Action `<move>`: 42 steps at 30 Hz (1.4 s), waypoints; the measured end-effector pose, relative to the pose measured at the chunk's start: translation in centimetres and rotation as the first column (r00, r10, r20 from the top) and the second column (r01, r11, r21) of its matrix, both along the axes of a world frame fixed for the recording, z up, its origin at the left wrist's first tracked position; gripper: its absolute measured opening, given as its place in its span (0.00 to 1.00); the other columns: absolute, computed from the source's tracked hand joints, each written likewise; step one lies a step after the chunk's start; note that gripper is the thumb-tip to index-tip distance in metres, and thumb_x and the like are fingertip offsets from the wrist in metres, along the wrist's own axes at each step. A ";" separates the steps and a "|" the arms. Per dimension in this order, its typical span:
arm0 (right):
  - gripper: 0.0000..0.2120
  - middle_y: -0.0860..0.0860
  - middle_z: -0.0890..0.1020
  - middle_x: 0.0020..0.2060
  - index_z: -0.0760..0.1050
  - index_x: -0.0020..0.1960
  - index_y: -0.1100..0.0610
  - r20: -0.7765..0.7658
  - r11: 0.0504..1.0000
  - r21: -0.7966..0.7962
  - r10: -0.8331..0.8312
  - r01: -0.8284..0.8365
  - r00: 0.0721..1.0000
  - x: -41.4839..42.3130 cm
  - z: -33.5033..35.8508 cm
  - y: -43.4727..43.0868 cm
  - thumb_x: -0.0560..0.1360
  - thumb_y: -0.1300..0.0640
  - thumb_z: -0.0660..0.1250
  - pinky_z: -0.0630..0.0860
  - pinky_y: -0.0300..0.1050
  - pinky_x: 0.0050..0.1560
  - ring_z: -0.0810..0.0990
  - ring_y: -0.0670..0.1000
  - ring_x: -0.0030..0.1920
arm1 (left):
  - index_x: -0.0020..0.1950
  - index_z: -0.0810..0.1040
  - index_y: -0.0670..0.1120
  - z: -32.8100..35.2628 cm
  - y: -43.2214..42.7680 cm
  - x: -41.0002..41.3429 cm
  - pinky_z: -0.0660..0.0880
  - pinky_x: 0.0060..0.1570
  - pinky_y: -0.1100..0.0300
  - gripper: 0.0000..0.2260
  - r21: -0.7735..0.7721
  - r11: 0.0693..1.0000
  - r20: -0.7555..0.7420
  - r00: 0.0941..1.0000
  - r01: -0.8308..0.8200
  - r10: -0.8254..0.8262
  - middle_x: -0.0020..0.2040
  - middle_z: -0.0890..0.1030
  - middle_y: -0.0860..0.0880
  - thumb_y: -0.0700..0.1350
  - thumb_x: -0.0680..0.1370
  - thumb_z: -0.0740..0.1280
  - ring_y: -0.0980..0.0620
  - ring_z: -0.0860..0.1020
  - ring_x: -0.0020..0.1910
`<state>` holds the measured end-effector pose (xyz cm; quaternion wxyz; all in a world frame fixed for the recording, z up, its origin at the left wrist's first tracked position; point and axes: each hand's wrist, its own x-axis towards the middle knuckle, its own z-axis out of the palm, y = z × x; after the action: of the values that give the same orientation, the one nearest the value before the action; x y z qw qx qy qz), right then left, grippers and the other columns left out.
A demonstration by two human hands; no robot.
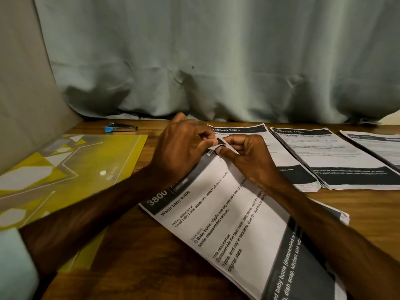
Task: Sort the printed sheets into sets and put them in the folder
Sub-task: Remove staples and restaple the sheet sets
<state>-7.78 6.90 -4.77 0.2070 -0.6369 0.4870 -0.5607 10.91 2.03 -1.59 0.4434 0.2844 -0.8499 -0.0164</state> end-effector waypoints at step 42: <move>0.06 0.50 0.88 0.45 0.86 0.53 0.58 -0.027 1.000 -0.005 -0.001 0.001 1.000 0.0 0.2 0.3 0.77 0.63 0.73 0.82 0.55 0.56 0.86 0.47 0.46 | 0.53 0.81 0.53 0.1 0.2 0.0 0.77 0.47 0.50 0.08 0.043 0.999 -0.036 0.999 0.011 -0.010 0.41 0.83 0.57 0.52 0.76 0.75 0.54 0.79 0.46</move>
<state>-7.81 7.15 -4.61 0.1985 -0.6446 0.4886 -0.5535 10.87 2.21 -1.53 0.4521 0.2891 -0.8427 -0.0419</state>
